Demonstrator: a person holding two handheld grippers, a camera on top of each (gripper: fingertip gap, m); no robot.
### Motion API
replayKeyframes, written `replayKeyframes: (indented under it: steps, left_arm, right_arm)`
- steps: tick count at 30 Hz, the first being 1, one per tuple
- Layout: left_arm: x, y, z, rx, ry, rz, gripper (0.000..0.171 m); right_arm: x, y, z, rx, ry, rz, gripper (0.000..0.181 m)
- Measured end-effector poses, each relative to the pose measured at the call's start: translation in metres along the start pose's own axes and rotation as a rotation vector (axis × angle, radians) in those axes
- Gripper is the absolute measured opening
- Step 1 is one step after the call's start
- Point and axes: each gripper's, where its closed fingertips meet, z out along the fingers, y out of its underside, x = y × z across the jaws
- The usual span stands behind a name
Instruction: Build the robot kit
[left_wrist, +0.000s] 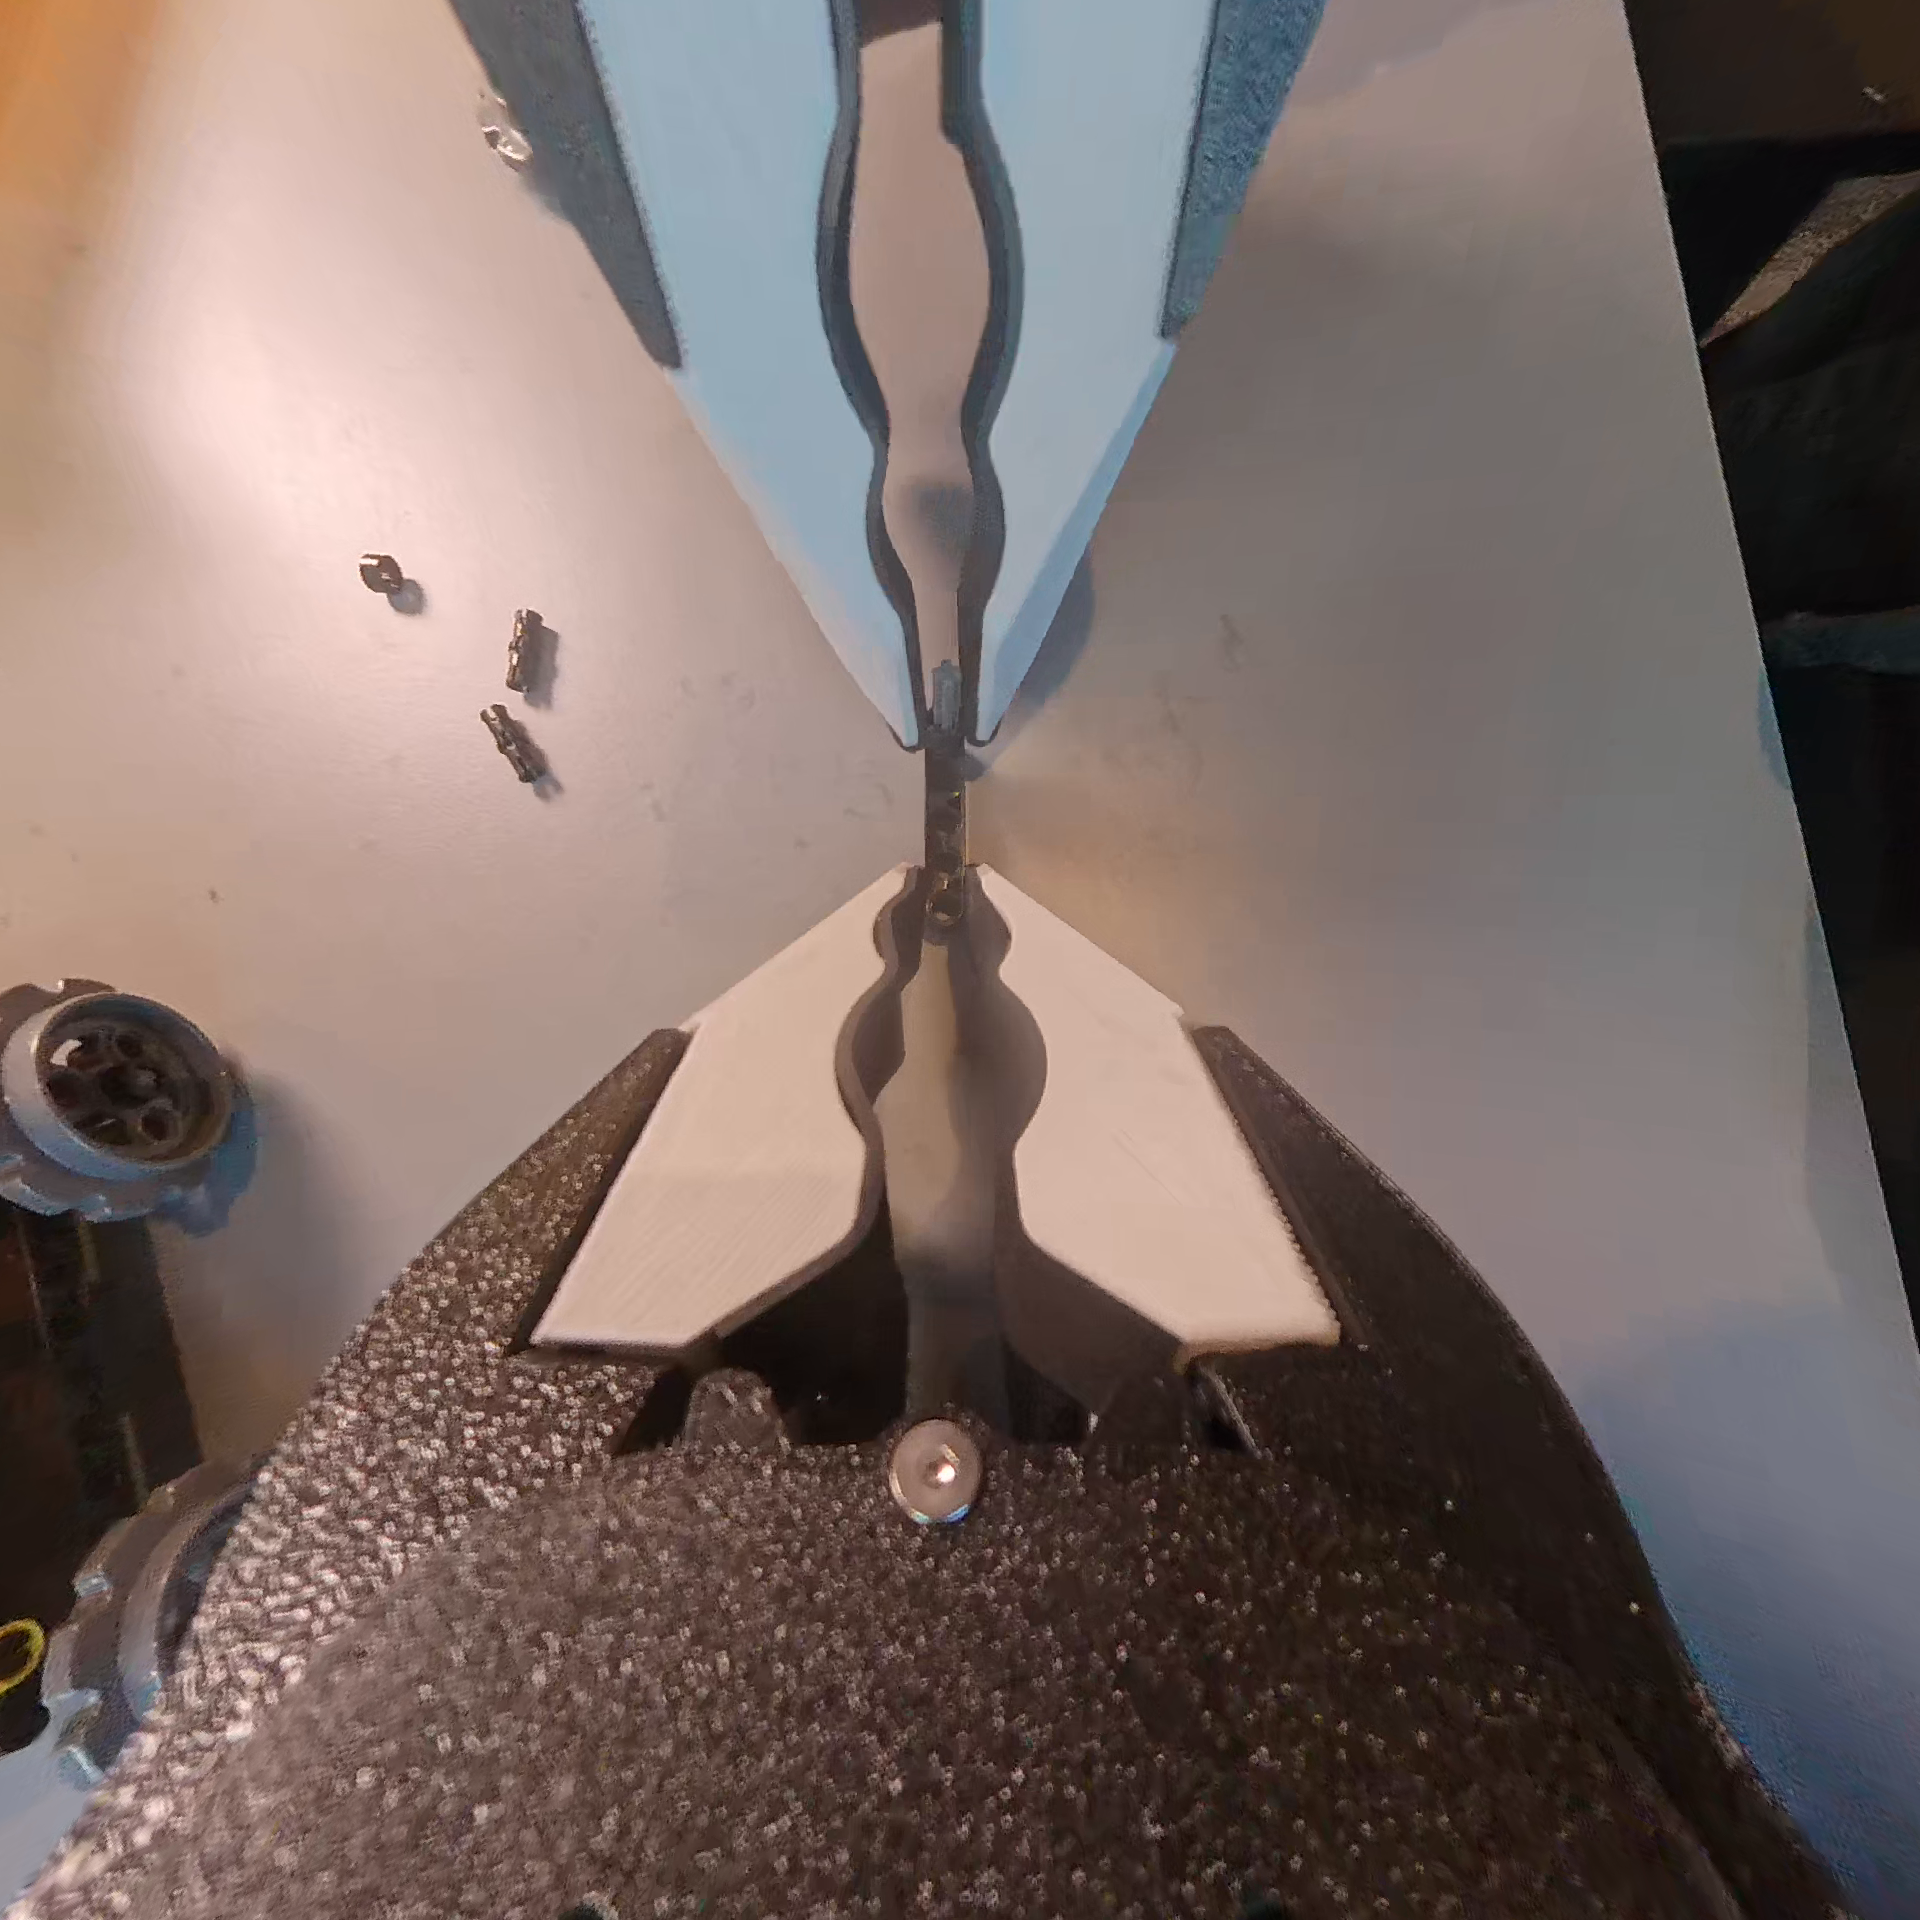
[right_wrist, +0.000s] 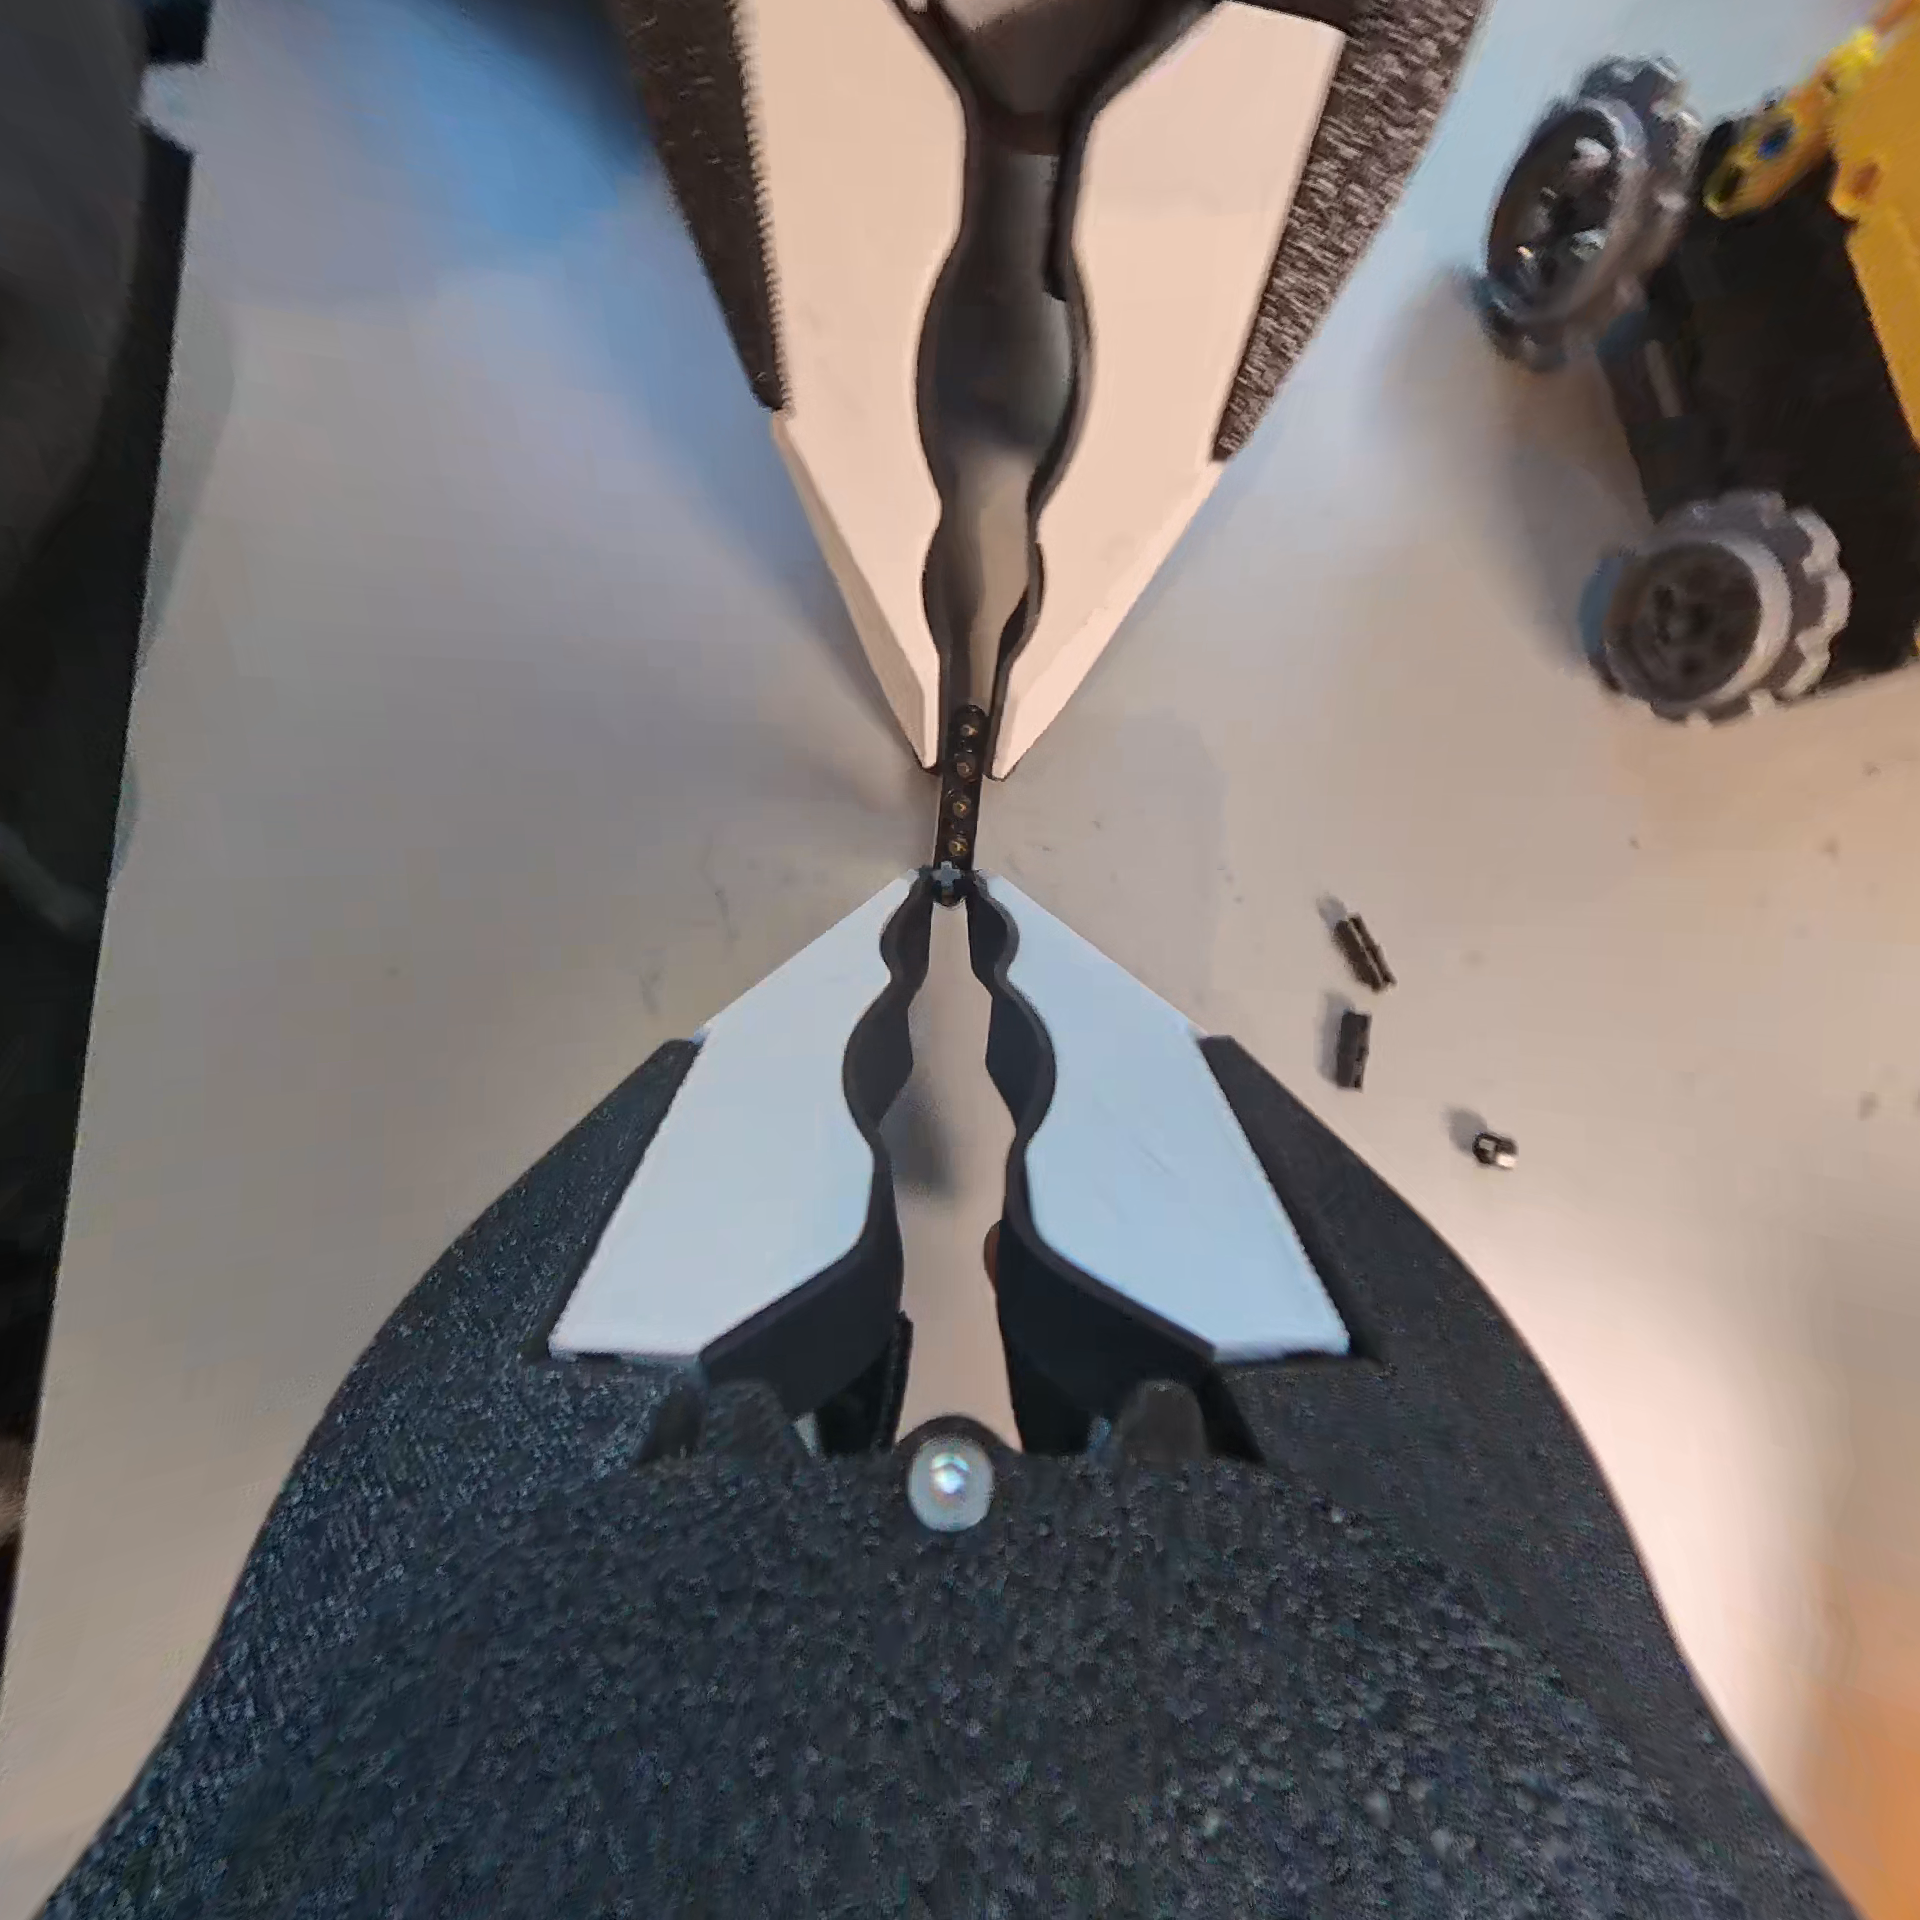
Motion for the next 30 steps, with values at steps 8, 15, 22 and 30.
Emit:
replayKeyframes:
  steps: [8, 15, 22, 30]
  left_arm:
    - [0.002, 0.0013, -0.0012, 0.009, 0.025, 0.042, 0.005]
    - [0.0039, 0.0016, -0.0012, 0.011, 0.036, 0.042, 0.005]
    - [0.0034, 0.0016, -0.0012, 0.002, 0.019, 0.031, 0.005]
    - [0.0035, 0.0016, -0.0013, 0.0, 0.018, 0.013, 0.005]
  right_arm:
    - [-0.0035, -0.0016, 0.0012, -0.055, -0.168, -0.144, 0.006]
    - [-0.0051, -0.0022, 0.0015, -0.059, -0.166, -0.121, 0.006]
    - [-0.0029, -0.0024, 0.0014, -0.059, -0.075, -0.013, 0.006]
    - [-0.0018, -0.0024, 0.0011, -0.053, 0.002, 0.081, 0.006]
